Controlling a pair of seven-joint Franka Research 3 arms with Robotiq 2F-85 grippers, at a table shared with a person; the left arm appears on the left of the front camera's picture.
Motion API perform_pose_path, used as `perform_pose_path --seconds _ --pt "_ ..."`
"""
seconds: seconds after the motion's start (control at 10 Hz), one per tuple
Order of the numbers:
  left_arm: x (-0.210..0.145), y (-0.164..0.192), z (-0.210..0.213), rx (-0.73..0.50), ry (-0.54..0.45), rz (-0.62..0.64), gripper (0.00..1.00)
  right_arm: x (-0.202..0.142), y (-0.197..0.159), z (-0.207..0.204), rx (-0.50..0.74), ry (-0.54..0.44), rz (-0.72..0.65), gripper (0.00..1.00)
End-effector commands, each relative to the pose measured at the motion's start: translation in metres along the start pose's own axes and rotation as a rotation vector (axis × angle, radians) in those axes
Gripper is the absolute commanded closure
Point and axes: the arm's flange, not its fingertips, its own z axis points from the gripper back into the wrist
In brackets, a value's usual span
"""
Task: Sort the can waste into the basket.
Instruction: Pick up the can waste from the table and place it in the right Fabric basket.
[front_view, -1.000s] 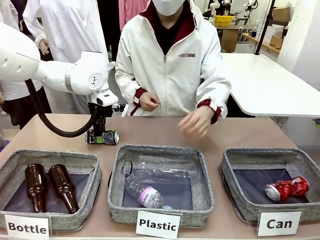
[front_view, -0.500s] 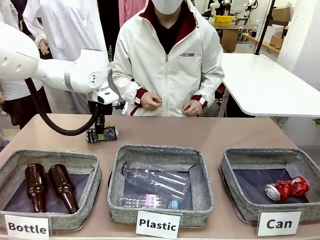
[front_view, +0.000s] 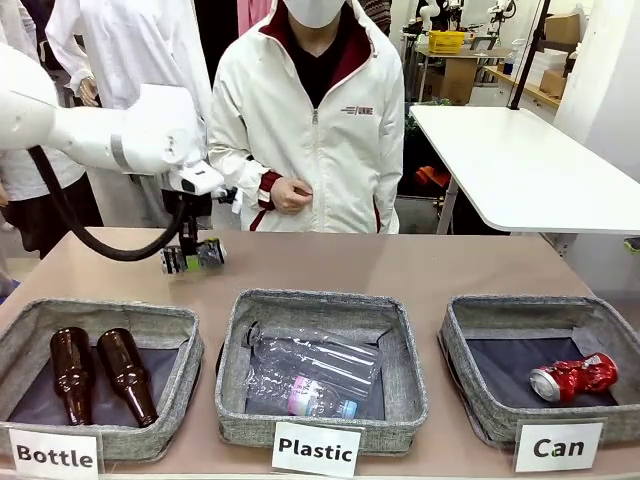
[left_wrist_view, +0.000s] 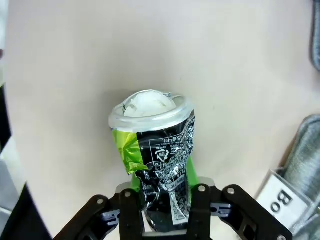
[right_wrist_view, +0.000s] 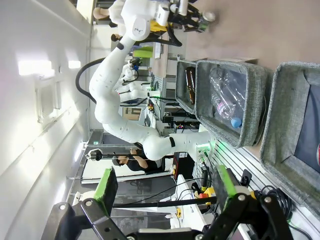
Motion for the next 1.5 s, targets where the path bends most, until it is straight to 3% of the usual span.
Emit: perform_pose_path --seconds 0.0,0.1,0.3,0.4,0.5,0.6,0.7,0.8,1.0,1.4 --pt "-0.046 -0.024 0.071 -0.075 -0.123 0.046 1.00 0.000 0.002 0.003 -0.003 0.011 0.019 0.00" --pt "-0.073 -0.043 0.112 -0.110 -0.200 -0.012 1.00 0.000 0.002 0.003 -0.003 0.011 0.019 0.00" --pt "-0.117 -0.104 0.167 0.021 -0.265 -0.095 1.00 0.000 0.002 0.003 -0.003 0.011 0.019 0.00" --pt "-0.140 -0.148 0.183 0.062 -0.257 -0.152 1.00 0.000 0.002 0.003 -0.003 0.011 0.019 0.00" --pt "-0.162 -0.188 0.191 0.050 -0.266 -0.288 1.00 0.000 0.002 0.003 -0.003 0.011 0.019 0.00" --pt "-0.183 -0.226 0.193 0.033 -0.293 -0.425 1.00 0.000 0.002 0.003 -0.003 0.011 0.019 0.00" --pt "-0.197 -0.257 0.188 0.024 -0.355 -0.470 1.00 0.000 0.002 0.003 -0.003 0.011 0.019 0.00" --pt "-0.197 -0.276 0.173 0.074 -0.381 -0.458 1.00 0.000 0.002 0.003 -0.003 0.011 0.019 0.00" --pt "-0.171 -0.292 0.134 0.161 -0.287 -0.378 1.00 0.000 0.002 0.003 -0.003 0.011 0.019 0.00" --pt "-0.189 -0.296 0.148 0.102 -0.321 -0.443 1.00 0.000 0.002 0.003 -0.003 0.011 0.019 0.00"
